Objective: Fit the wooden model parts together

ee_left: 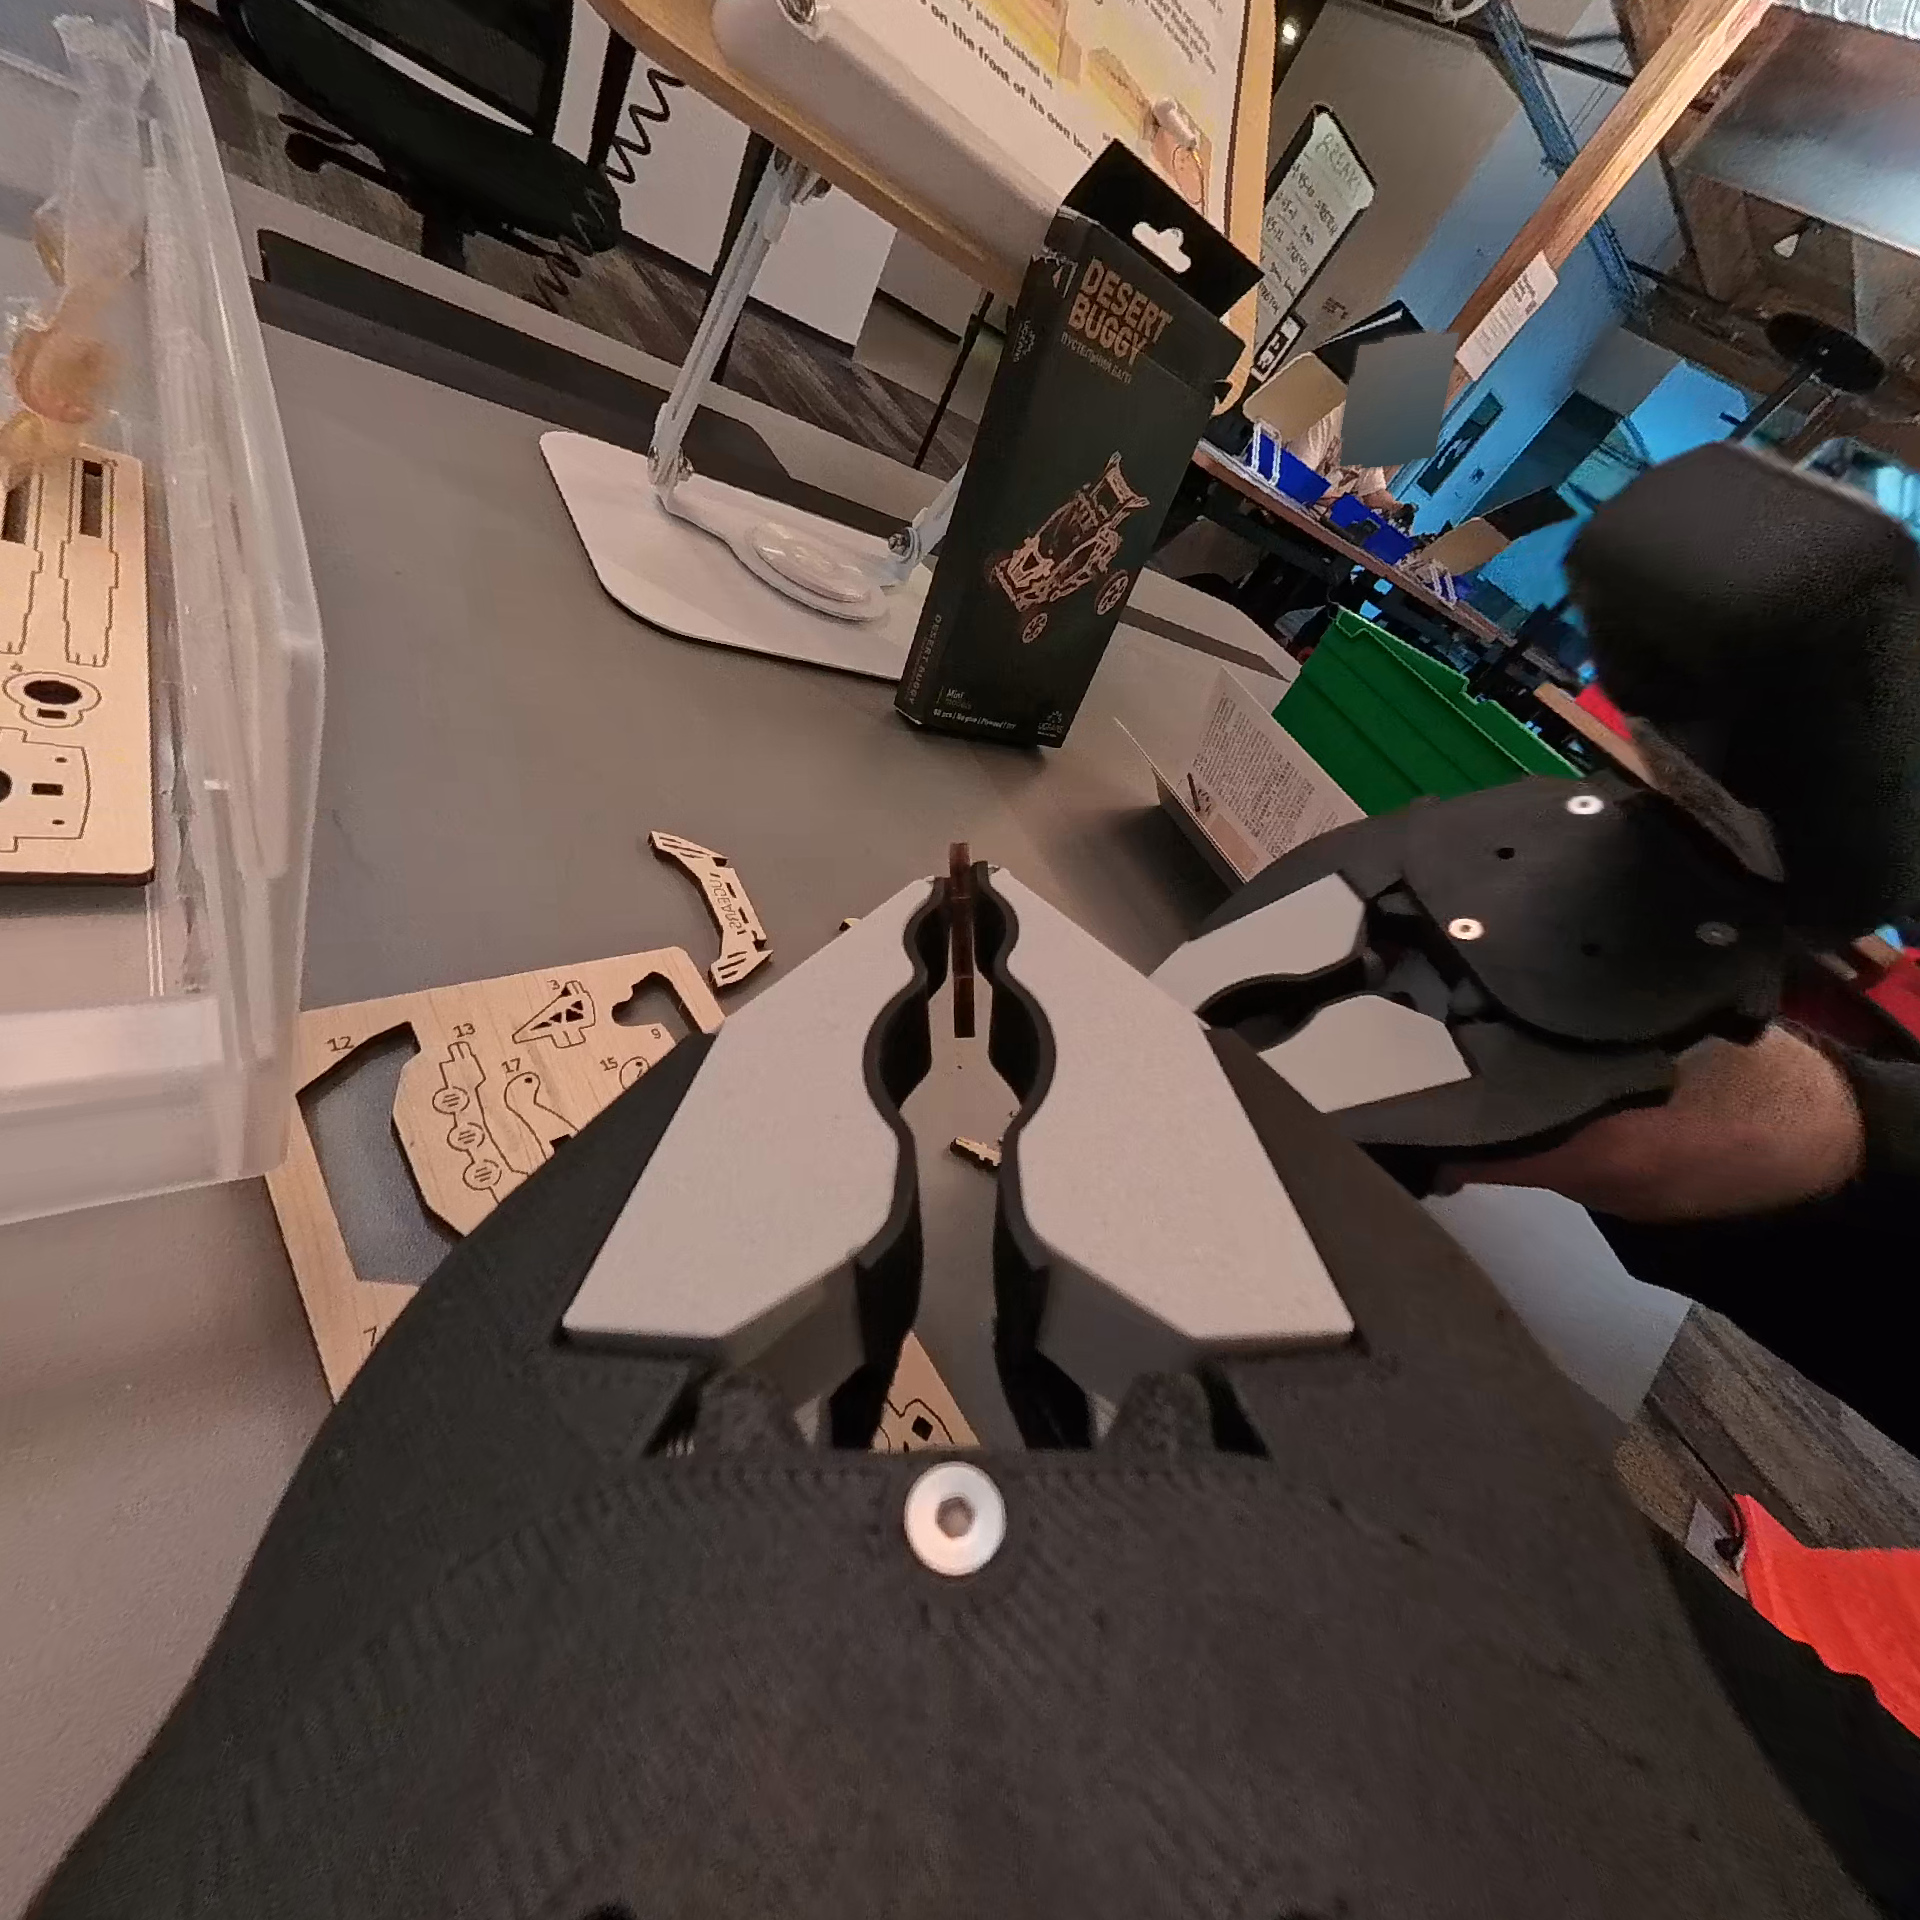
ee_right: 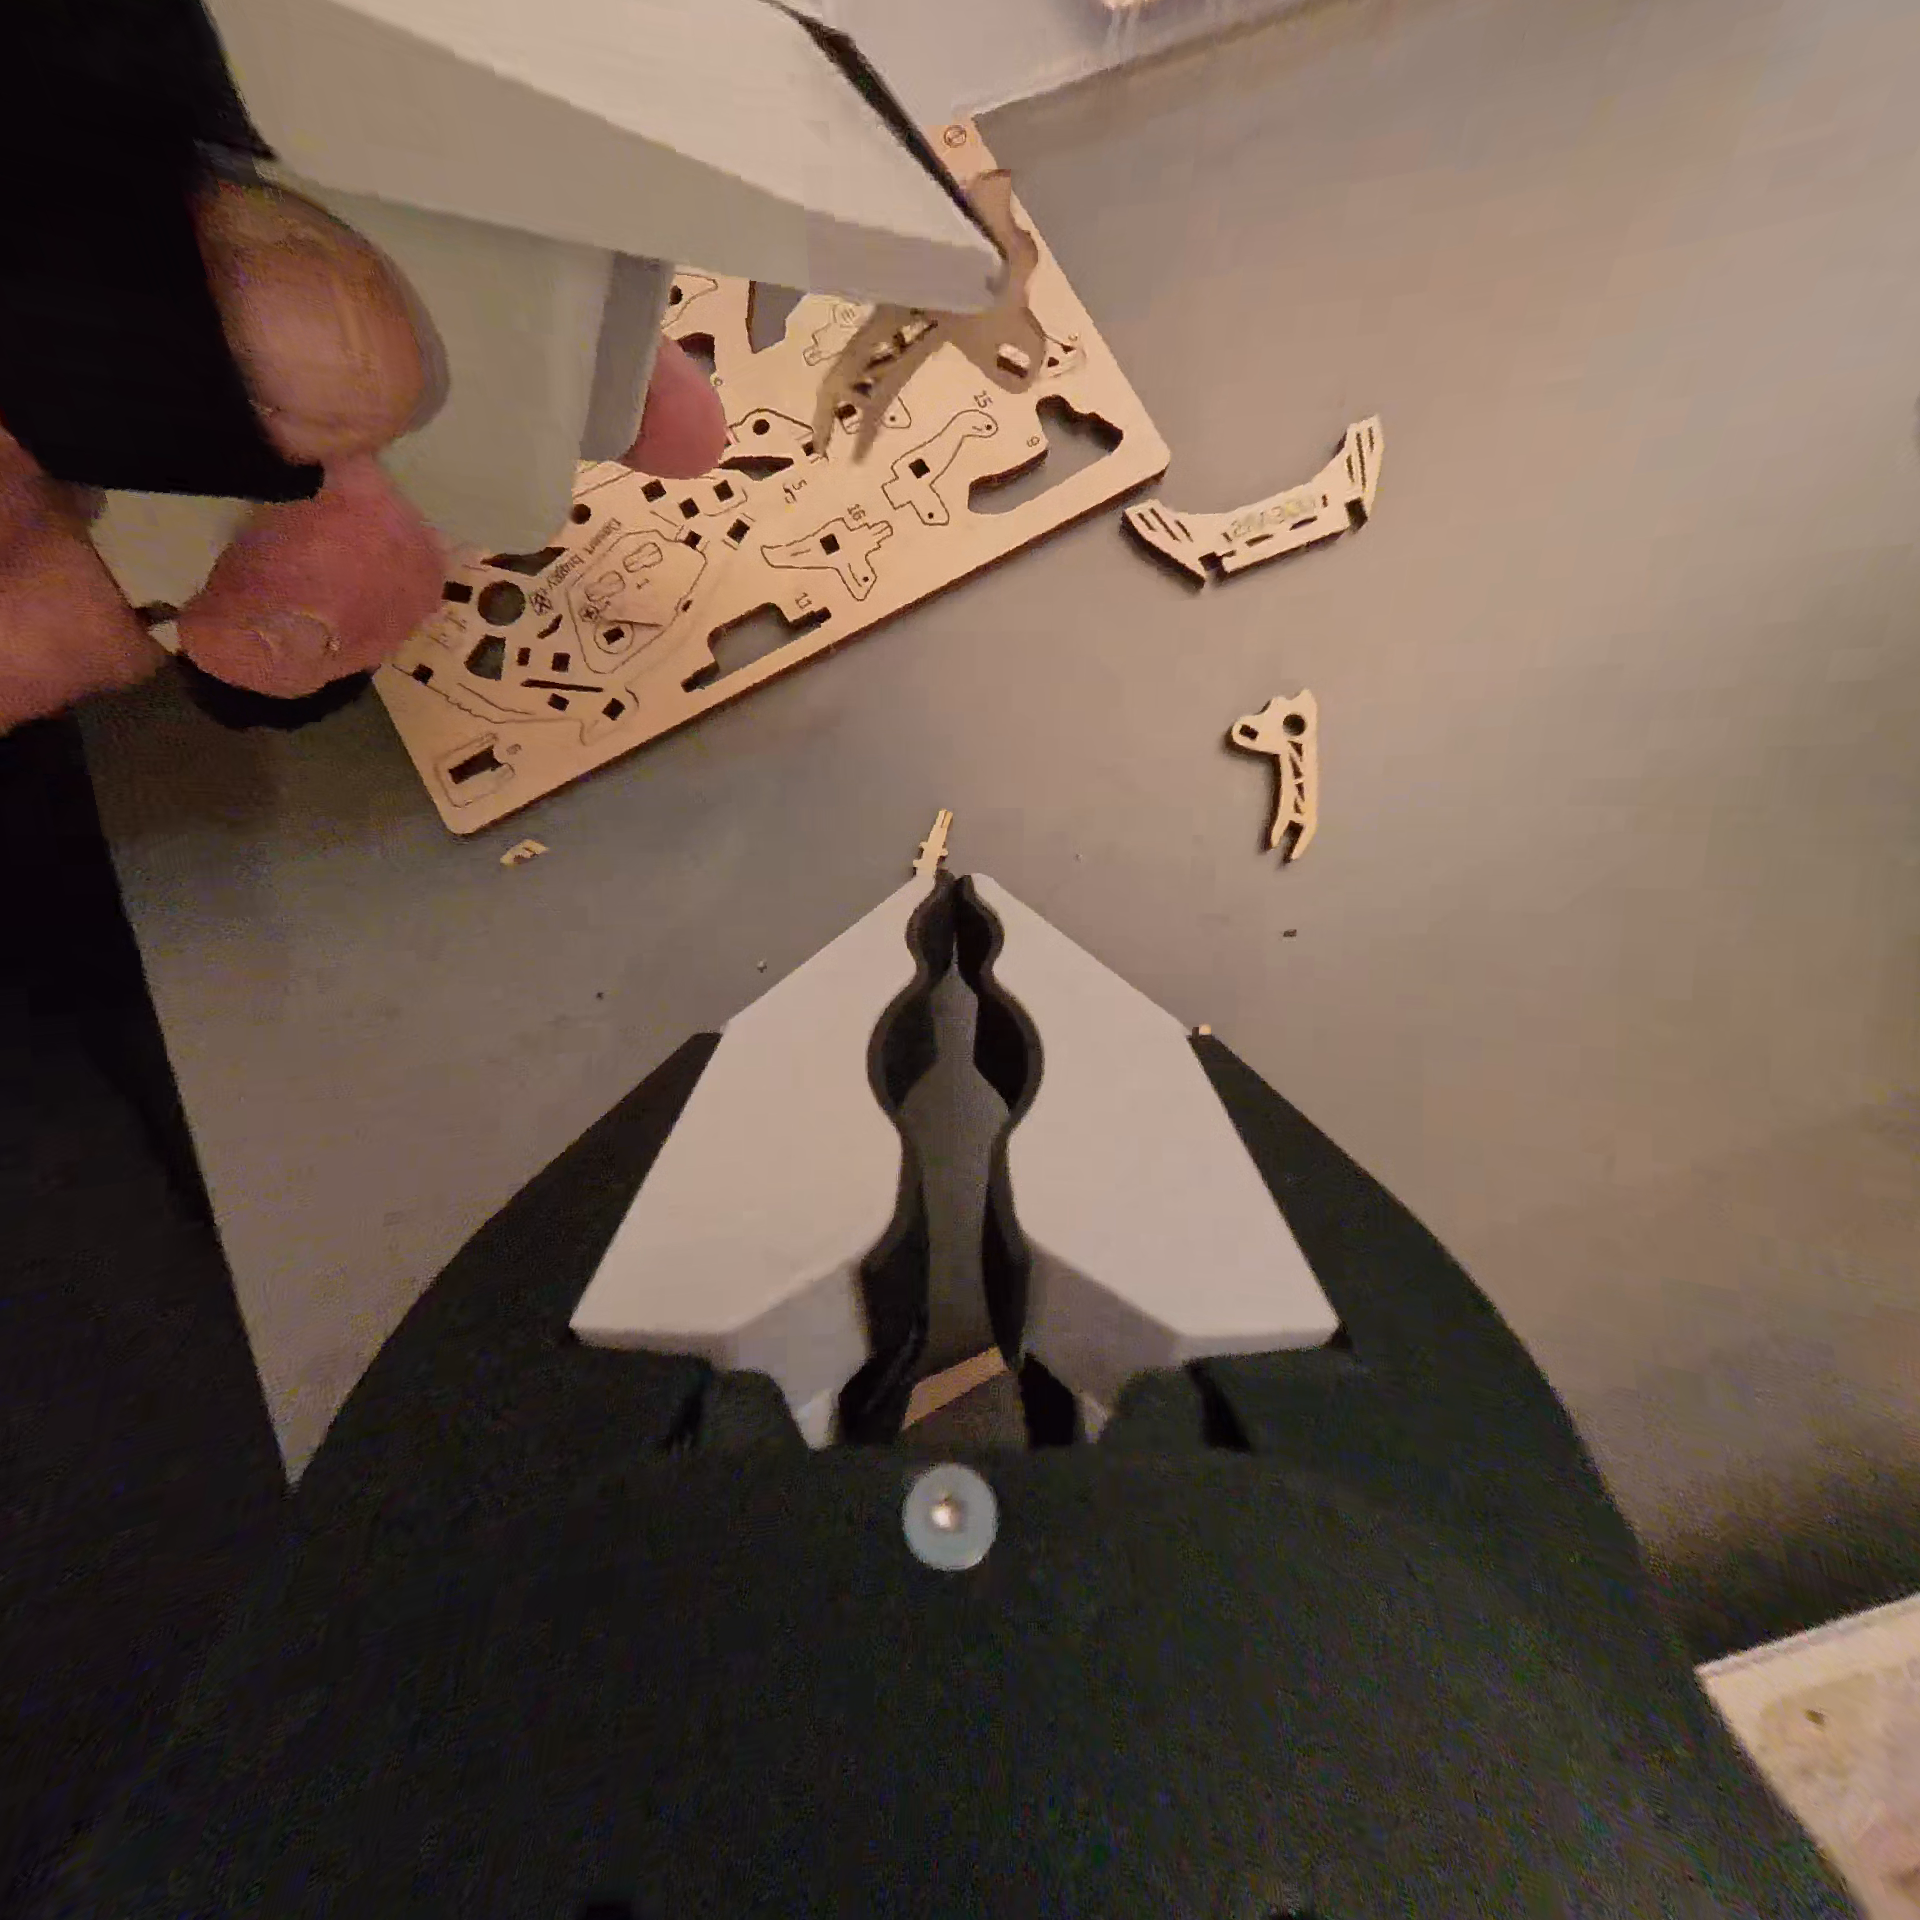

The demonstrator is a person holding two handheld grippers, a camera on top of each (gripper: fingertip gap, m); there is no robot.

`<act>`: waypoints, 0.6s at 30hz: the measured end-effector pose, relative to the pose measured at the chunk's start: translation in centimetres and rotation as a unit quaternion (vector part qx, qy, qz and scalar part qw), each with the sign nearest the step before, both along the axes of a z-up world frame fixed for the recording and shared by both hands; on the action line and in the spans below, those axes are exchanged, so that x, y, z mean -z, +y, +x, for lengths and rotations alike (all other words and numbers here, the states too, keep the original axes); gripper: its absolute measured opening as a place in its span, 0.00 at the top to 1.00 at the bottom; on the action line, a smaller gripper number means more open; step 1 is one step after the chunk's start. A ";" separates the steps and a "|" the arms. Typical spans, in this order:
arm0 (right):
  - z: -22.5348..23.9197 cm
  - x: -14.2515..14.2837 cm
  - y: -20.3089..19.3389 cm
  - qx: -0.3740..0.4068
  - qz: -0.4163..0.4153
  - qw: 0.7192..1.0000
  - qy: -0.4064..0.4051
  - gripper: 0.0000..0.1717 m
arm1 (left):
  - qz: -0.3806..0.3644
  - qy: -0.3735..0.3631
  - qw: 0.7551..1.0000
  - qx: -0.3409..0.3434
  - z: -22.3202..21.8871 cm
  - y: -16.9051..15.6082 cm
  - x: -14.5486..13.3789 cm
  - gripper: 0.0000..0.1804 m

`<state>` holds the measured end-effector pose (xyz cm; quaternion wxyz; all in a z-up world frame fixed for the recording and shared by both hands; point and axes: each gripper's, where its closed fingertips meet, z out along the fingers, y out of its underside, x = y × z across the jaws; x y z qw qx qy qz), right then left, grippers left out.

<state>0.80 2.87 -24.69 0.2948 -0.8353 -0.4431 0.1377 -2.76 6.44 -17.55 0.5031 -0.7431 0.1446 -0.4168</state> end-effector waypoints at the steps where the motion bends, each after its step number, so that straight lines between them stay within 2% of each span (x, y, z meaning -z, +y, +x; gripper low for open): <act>1: -0.1 -0.3 0.1 -0.013 0.024 0.999 -0.016 1.00 | 0.000 0.000 1.000 0.000 0.0 0.0 0.0 0.99; 3: -0.4 -0.2 -0.2 -0.035 0.045 0.997 -0.047 1.00 | -0.001 0.000 1.000 0.000 0.0 0.0 0.0 0.99; 5: -0.9 -0.1 -0.6 -0.032 0.035 0.998 -0.037 1.00 | 0.000 0.000 1.000 0.000 0.0 0.0 0.0 0.99; 9: -0.6 0.6 -0.9 -0.023 0.022 0.999 -0.042 0.91 | -0.001 0.000 1.000 0.001 0.0 0.0 0.0 0.99; 11: -0.5 1.0 -0.9 -0.023 0.033 0.998 -0.052 0.99 | -0.001 0.000 1.000 0.001 0.0 0.0 0.0 0.99; 13: -0.4 1.0 -0.8 -0.008 0.022 0.999 -0.046 0.99 | -0.001 -0.001 1.000 0.001 0.0 0.0 0.0 0.99; 15: -1.0 0.8 -1.1 0.002 -0.005 1.000 -0.006 0.99 | -0.001 -0.001 1.000 0.001 0.0 0.0 0.0 0.99; 17: -1.8 0.1 -1.7 0.037 -0.092 0.991 0.090 1.00 | -0.001 -0.001 1.000 0.002 0.0 0.0 0.0 0.99; 18: -2.2 -0.4 -2.0 0.051 -0.143 0.978 0.144 1.00 | -0.001 -0.002 1.000 0.001 0.0 0.0 0.0 0.99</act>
